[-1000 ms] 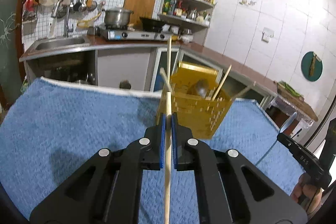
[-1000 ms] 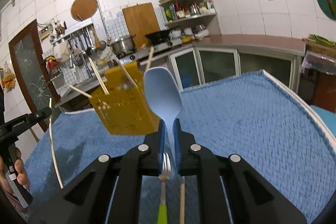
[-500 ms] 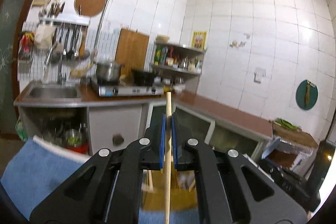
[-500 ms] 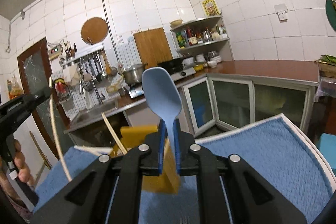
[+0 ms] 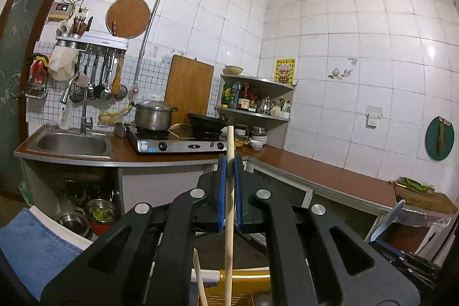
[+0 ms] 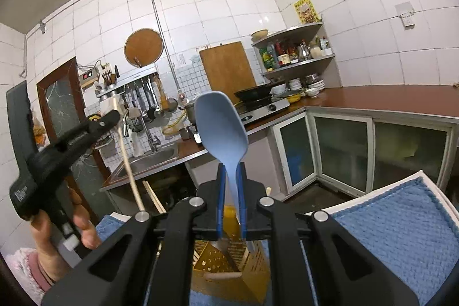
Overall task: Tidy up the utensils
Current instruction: 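Lift the pale blue spoon into the caddy while the left tool inserts its chopstick, then open both tools to release the spoon and chopstick into the caddy, then grasp the last chopstick with the right tool while the left tool grasps the green-handled fork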
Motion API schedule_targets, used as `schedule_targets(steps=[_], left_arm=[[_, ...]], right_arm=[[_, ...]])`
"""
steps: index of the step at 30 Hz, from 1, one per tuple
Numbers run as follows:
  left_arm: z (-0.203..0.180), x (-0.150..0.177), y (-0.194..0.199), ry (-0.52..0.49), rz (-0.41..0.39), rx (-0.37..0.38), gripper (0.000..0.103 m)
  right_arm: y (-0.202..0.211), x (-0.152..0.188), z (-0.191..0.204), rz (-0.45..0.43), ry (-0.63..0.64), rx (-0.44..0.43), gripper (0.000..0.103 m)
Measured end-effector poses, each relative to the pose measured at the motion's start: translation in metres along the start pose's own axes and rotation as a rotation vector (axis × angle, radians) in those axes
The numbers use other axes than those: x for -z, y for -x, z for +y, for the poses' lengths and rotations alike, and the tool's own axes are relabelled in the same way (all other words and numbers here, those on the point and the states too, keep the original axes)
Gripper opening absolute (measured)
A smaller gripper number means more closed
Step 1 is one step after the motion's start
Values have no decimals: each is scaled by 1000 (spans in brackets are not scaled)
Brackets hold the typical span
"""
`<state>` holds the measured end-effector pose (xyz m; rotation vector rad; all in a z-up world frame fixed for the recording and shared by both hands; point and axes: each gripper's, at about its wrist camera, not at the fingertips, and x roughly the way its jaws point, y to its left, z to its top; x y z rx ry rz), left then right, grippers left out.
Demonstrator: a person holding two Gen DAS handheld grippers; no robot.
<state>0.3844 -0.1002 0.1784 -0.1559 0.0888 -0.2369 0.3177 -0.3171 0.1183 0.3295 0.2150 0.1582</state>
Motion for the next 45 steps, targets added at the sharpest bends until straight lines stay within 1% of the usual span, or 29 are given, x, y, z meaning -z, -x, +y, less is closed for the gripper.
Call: schedule_targets(steps=[5, 8, 9, 12, 14, 16, 17, 19, 21, 22, 23, 24, 25, 26, 27, 28, 29, 31, 33, 34, 35, 38, 40, 43, 45], left_arm=[[9, 23, -16, 16, 35, 9, 4], [12, 33, -23, -3, 62, 9, 4], [13, 36, -24, -9, 67, 8, 4], [16, 47, -24, -18, 93, 6, 4], [18, 54, -25, -20, 123, 4, 4], [20, 62, -26, -28, 154, -3, 4], [21, 64, -27, -36, 175, -4, 5], [21, 65, -24, -61, 180, -24, 5], [22, 62, -22, -61, 211, -18, 5], [23, 59, -19, -55, 227, -20, 5], [24, 55, -15, -48, 235, -27, 5], [24, 51, -10, -46, 240, -29, 5], [25, 48, -6, -45, 247, -28, 11], [25, 45, 0, -43, 259, -25, 25], [26, 41, 7, -40, 260, -26, 33], [27, 37, 17, -40, 247, -34, 47], [28, 33, 27, -46, 234, -44, 56], [28, 31, 43, -62, 247, -50, 66], [32, 36, 60, -71, 281, -49, 70], [35, 40, 69, -74, 294, -51, 75], [37, 45, 75, -80, 309, -54, 84], [48, 66, 97, -79, 352, -70, 95], [58, 84, 106, -57, 391, -76, 96], [74, 112, 114, -9, 471, -75, 96], [83, 133, 119, 5, 519, -91, 96]], right_arm=[[-15, 12, -1, 28, -7, -39, 8], [-19, 17, 0, 36, 9, -35, 8], [-23, 20, -1, 51, 13, -32, 8], [-40, 31, -4, 141, 11, -35, 8], [-44, 39, -7, 155, 9, -32, 8], [-50, 43, -9, 200, 7, -26, 8], [-51, 45, -10, 205, 8, -30, 8], [-51, 44, -11, 225, 7, -18, 12], [-49, 42, -12, 265, -11, -23, 14], [-47, 40, -11, 274, -7, -21, 18], [-44, 40, -10, 276, -1, -15, 29], [-38, 38, -9, 270, 6, -7, 37], [-33, 36, -8, 264, 8, -2, 39], [-26, 33, -7, 260, 6, 2, 41], [-19, 30, -7, 255, 0, 2, 41], [-11, 27, -7, 248, -2, 8, 41], [-5, 26, -7, 245, 1, 13, 41], [9, 25, -7, 250, 13, 32, 41], [25, 33, -11, 276, 26, 66, 41], [29, 36, -13, 285, 31, 78, 41], [37, 46, -16, 306, 40, 106, 41], [50, 71, -25, 356, 57, 138, 41], [56, 94, -31, 400, 66, 174, 41], [64, 120, -41, 443, 61, 207, 41], [68, 135, -45, 469, 59, 224, 41]])
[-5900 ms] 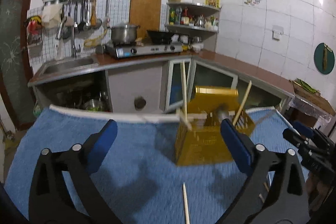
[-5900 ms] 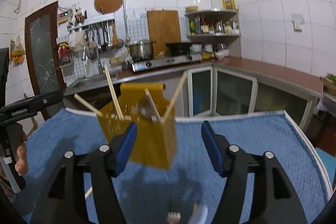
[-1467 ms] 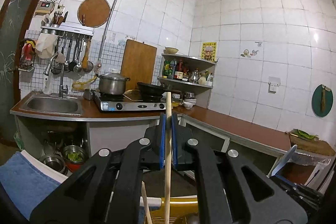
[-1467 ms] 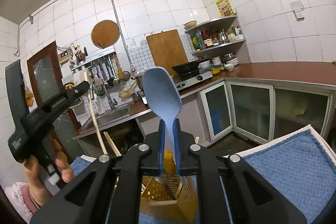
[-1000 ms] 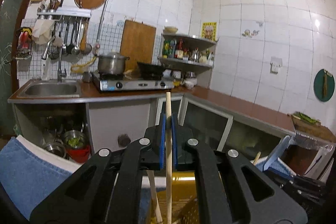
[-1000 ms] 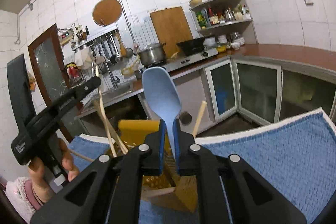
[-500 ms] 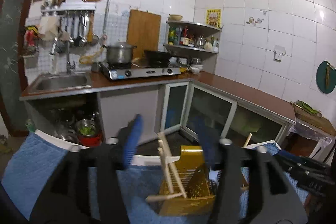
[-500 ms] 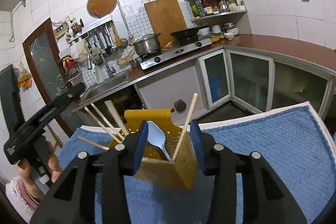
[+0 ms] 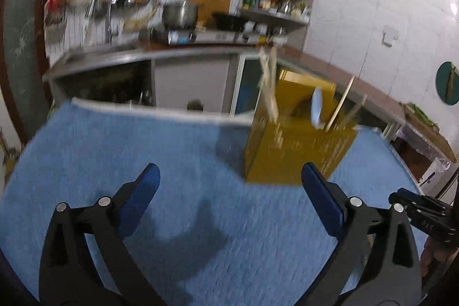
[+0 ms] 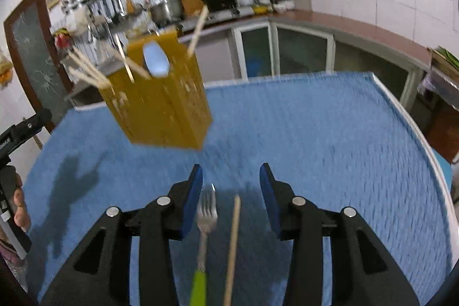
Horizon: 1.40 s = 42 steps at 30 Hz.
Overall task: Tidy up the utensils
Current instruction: 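Grasp the last chopstick with the right tool while the left tool grasps the green-handled fork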
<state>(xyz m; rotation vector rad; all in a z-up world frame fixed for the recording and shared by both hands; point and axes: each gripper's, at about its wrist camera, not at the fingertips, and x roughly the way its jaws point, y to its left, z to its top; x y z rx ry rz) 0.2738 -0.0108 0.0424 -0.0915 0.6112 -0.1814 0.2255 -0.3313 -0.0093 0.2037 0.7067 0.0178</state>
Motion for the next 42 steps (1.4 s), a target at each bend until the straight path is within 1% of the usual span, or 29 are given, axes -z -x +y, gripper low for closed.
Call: schedule_targets(steps=[4, 7, 10, 11, 12, 15, 17, 19, 21, 24, 26, 29, 33, 36, 39, 40, 41, 42], left_arm=[[6, 30, -11, 0, 74, -28, 96], [4, 49, -18, -2, 127, -40, 96], [-1, 61, -19, -26, 158, -53, 96], [-3, 65, -19, -32, 167, -57, 97], [-4, 67, -20, -36, 173, -59, 97], [-9, 70, -19, -46, 193, -64, 97], [-13, 72, -19, -55, 212, -61, 97], [-20, 72, -19, -62, 224, -63, 97], [-26, 73, -21, -59, 235, -68, 97], [-37, 74, -24, -41, 267, -54, 97], [-49, 76, -24, -34, 275, -45, 97], [-72, 79, -24, -41, 289, -24, 97], [-107, 84, -25, -59, 299, -7, 97], [-140, 90, -32, -64, 328, -7, 97], [-162, 95, -42, -56, 365, -7, 94], [-173, 98, -45, -57, 379, -4, 89], [-180, 101, -47, -65, 385, -9, 81], [-186, 102, -49, -73, 390, -12, 76]], right_arm=[[-8, 30, -3, 52, 2, 31, 41], [-13, 44, -1, 81, 8, 46, 41], [-17, 50, 3, 99, 21, 56, 41], [-19, 52, 5, 108, 25, 62, 39], [-20, 54, 5, 119, 25, 68, 34], [-25, 57, 7, 150, 16, 60, 23], [-28, 59, 10, 162, 30, 77, 16], [-30, 57, 11, 168, 39, 85, 13], [-32, 55, 12, 175, 42, 87, 6], [-31, 50, 7, 185, 27, 73, 6], [-25, 46, 0, 180, 14, 47, 6], [-13, 44, -18, 163, 1, 60, 6], [-3, 42, -46, 164, -12, 82, 6], [5, 43, -70, 167, -33, 103, 6], [10, 44, -88, 171, -47, 111, 6], [11, 44, -94, 174, -52, 113, 6], [12, 45, -98, 174, -55, 114, 6], [12, 45, -101, 174, -58, 116, 6]])
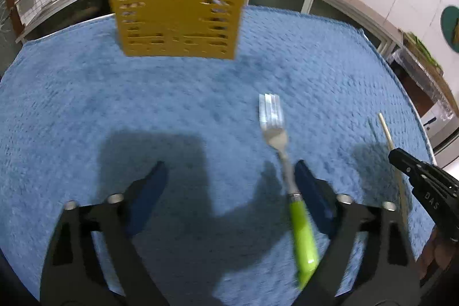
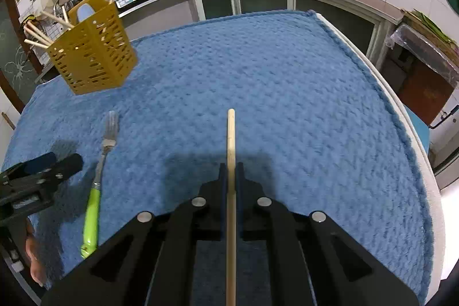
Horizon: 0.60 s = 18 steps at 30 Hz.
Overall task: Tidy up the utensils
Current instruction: 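Grasp the last chopstick with the right tool while the left tool grasps the green-handled fork, then lift the chopstick into the caddy while the left tool carries the fork there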
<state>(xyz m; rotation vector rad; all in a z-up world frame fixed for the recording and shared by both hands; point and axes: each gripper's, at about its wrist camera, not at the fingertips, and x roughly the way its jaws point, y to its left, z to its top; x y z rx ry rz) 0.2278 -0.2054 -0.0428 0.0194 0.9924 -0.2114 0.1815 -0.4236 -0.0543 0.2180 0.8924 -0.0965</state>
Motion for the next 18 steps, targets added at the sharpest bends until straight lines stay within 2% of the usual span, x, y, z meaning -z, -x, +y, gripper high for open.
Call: schedule_targets(steps=[2, 4, 6, 10, 15, 16, 17, 18], left_arm=[[-15, 0, -6, -22, 20, -4, 54], [-21, -2, -12, -25, 39, -7, 42], [-22, -5, -14, -10, 45, -6, 42], [-27, -13, -23, -16, 85, 12, 33], [-32, -17, -25, -13, 109, 3, 33], [-32, -17, -25, -6, 112, 4, 29], [-33, -18, -26, -6, 114, 6, 19], [-34, -18, -26, -6, 118, 17, 15]], right_arm=[[-1, 0, -6, 2, -3, -1, 6], [-2, 1, -12, 1, -11, -5, 6], [-2, 1, -17, 1, -19, -13, 6], [-6, 1, -16, 12, -27, -17, 6], [-9, -3, -10, 24, -31, -18, 6], [-10, -4, -8, 24, -29, -19, 6], [-10, -5, -7, 24, -26, -18, 6], [-11, -5, -6, 25, -25, -17, 6]])
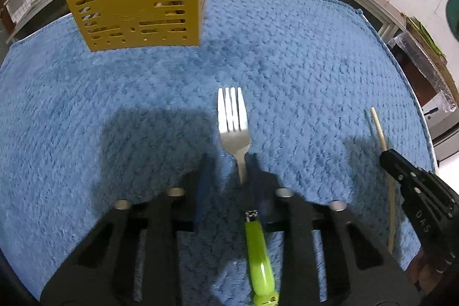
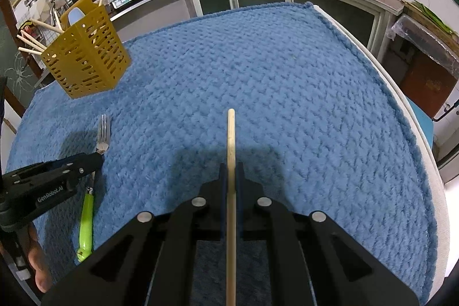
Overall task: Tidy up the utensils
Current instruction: 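Lift the chopstick into the caddy while the left tool carries the fork there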
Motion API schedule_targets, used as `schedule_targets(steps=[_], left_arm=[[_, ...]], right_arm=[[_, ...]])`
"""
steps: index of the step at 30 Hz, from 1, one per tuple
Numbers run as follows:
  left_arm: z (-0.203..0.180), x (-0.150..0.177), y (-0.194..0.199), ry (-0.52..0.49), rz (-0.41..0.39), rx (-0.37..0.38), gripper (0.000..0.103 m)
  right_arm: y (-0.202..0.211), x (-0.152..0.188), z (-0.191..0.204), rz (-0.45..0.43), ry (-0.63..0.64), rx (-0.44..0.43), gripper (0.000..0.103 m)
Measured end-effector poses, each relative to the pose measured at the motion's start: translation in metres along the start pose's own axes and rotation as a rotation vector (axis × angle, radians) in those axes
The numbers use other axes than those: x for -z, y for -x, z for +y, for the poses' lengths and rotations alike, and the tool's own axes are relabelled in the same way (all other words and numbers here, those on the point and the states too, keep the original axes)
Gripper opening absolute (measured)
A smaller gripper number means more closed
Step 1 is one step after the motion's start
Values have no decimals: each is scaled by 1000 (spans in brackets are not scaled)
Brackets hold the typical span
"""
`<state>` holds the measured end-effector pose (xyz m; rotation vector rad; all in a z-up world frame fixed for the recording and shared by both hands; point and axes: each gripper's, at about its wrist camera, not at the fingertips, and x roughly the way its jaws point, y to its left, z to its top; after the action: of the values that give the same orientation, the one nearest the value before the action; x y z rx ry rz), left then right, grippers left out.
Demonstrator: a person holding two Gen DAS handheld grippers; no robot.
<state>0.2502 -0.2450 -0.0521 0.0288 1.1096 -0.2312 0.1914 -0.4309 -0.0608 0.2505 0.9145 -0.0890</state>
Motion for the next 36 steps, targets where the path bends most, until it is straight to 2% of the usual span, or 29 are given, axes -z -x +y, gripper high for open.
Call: schedule_targets(steps=[4, 8, 12, 24, 26, 31, 36], left_arm=[[-7, -3, -4, -21, -2, -14, 11], [-4, -9, -7, -34, -11, 12, 5], [6, -8, 1, -46, -31, 46, 4], [92, 4, 57, 16, -156, 163, 4], [104, 5, 63, 14, -172, 154, 1], [130, 0, 75, 23, -213, 138, 0], [143, -2, 91, -15, -263, 121, 0]], right_arm=[[-5, 0, 4, 12, -2, 9, 6], [-4, 0, 9, 18, -1, 12, 6], [4, -2, 15, -1, -5, -1, 6], [24, -2, 65, -85, -10, -116, 6], [24, -2, 72, -95, -13, -129, 6], [25, -1, 88, -138, -33, -174, 6], [30, -6, 97, -186, -50, -209, 6]])
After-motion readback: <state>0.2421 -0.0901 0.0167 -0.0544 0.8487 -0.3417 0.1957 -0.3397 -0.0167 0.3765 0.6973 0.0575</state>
